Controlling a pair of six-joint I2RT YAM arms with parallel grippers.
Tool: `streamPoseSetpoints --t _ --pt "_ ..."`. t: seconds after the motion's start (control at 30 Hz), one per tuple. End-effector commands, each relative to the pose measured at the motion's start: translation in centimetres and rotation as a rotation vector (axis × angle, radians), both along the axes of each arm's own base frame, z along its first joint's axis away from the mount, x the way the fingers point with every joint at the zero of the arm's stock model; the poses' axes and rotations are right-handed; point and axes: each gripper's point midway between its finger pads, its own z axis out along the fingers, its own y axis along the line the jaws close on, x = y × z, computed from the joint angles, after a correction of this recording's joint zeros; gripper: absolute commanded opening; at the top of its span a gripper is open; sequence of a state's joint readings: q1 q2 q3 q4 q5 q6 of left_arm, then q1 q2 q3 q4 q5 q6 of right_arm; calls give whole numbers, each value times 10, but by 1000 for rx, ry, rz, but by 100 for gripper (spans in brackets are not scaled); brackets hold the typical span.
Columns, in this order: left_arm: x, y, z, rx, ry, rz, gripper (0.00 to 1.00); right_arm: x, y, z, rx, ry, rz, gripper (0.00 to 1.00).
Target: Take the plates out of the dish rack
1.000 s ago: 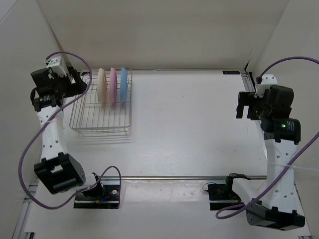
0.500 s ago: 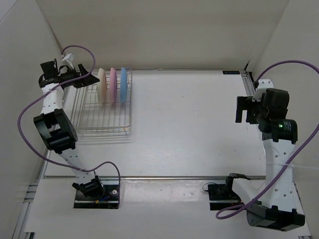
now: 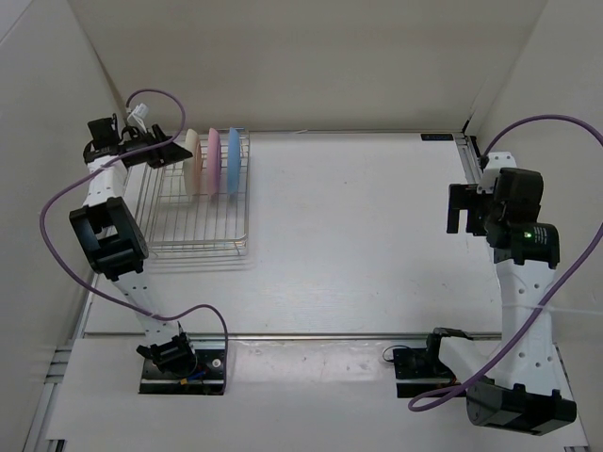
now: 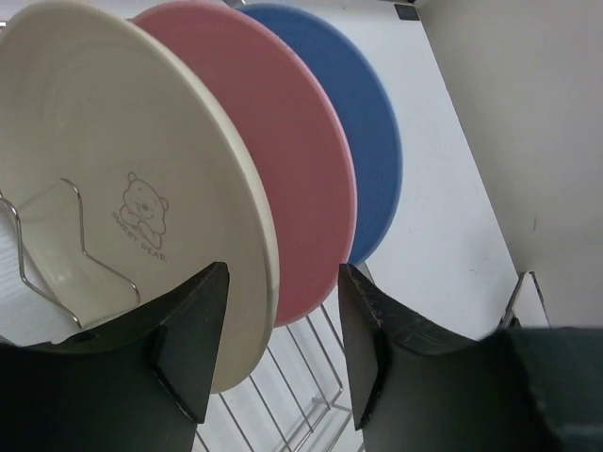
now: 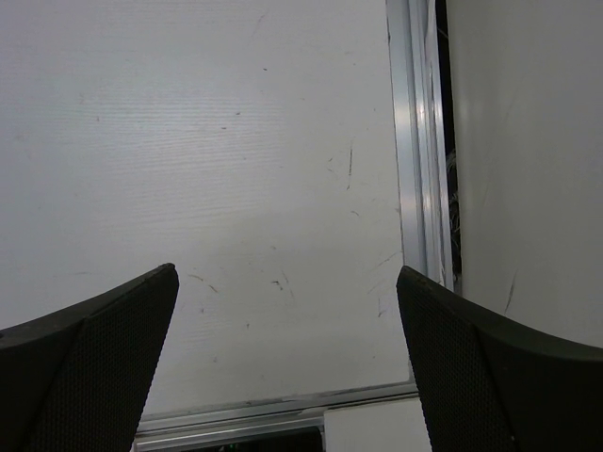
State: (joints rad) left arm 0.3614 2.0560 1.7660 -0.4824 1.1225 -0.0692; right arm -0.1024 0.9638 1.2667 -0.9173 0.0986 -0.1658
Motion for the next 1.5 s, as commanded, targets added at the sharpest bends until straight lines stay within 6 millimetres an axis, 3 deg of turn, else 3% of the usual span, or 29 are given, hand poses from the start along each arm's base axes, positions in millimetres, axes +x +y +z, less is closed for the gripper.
streamPoseSetpoints --t 0.0,0.03,0.2,0.5,0.57,0.6,0.67,0.9,1.07,1.17,1.23,1.27,1.3,1.47 --pt "5 -4 29 -3 -88 -40 60 2 -3 2 -22 -12 -3 100" --pt "6 -4 24 -7 -78 -40 54 1 -3 -2 -21 -3 -3 100" --pt "8 -2 18 -4 -66 -32 47 1 -4 -2 -27 -2 -10 100" --pt "12 0 -1 -23 -14 -18 49 0 -4 0 -27 -11 -10 100" --pt "12 0 -1 -23 -14 -18 35 0 -4 0 -27 -11 -10 100" --pt "13 0 0 -19 -24 -18 23 0 -4 0 -27 -11 -10 100" --pt "13 0 0 -25 -17 -16 12 0 -4 0 -27 -11 -10 100" --pt "9 -1 7 -26 -16 -16 11 4 -4 -2 -27 -11 -10 100" --pt "7 -3 32 -22 -48 -9 11 4 -4 -8 -26 -1 -10 100" --pt "6 -4 63 -1 -122 -19 11 4 -4 -13 -25 10 -10 100" --pt "0 -2 96 12 -184 -27 11 5 -2 -15 -17 18 0 100" --pt "-1 -2 101 14 -189 -27 11 6 -1 -15 -11 18 7 100" --pt "-6 -5 126 29 -240 -36 11 7 -1 -17 -3 26 1 100" --pt "-32 -15 176 81 -343 -61 11 12 2 -20 9 32 15 100"
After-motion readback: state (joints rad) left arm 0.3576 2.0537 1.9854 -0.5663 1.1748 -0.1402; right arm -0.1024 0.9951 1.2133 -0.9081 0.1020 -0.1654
